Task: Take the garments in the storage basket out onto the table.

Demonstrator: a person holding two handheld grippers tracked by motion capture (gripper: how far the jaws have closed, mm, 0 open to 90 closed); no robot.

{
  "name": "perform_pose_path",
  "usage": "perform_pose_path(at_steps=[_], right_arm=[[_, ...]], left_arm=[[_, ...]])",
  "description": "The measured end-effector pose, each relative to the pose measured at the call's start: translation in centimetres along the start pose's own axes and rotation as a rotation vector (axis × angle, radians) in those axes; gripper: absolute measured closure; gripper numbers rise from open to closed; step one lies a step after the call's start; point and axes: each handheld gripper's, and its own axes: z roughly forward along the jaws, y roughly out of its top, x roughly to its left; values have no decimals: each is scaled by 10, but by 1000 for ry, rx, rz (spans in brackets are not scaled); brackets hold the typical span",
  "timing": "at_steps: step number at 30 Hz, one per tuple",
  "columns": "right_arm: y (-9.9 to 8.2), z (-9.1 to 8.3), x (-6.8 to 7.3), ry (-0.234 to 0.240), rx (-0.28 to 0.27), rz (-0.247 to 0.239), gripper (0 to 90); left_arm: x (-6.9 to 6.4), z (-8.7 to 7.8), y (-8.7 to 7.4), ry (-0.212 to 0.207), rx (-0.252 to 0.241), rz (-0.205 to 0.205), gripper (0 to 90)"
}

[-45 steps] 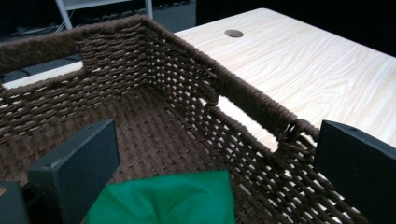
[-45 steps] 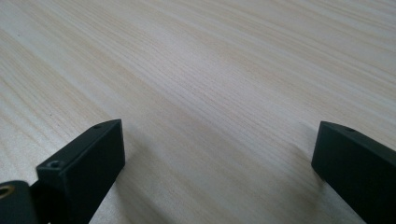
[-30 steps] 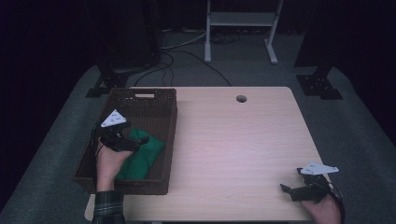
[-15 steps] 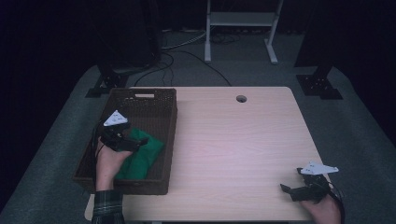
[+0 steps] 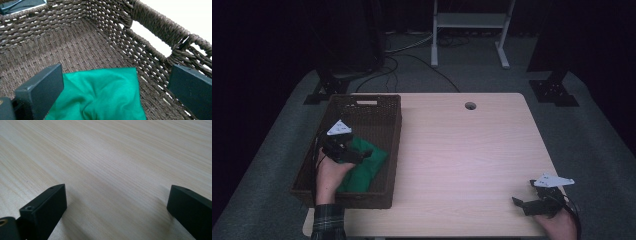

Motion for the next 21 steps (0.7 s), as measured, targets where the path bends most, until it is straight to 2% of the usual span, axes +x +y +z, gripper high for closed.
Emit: perform_pose_path(at_steps=[8, 16, 18, 19, 21], right_arm=[[0, 0, 0, 0, 0, 0, 14], [0, 0, 0, 0, 0, 0, 14], [0, 0, 0, 0, 0, -1, 14], [0, 0, 0, 0, 0, 0, 14], [0, 0, 0, 0, 0, 0, 14]], left_arm=[[0, 2, -1, -6, 12, 1, 0], [-2, 6, -2, -5, 45, 2, 0], [-2, 7, -2, -7, 55, 0, 0], [-2, 10, -3, -8, 83, -2, 0], [-2, 12, -3, -11, 104, -3, 0]])
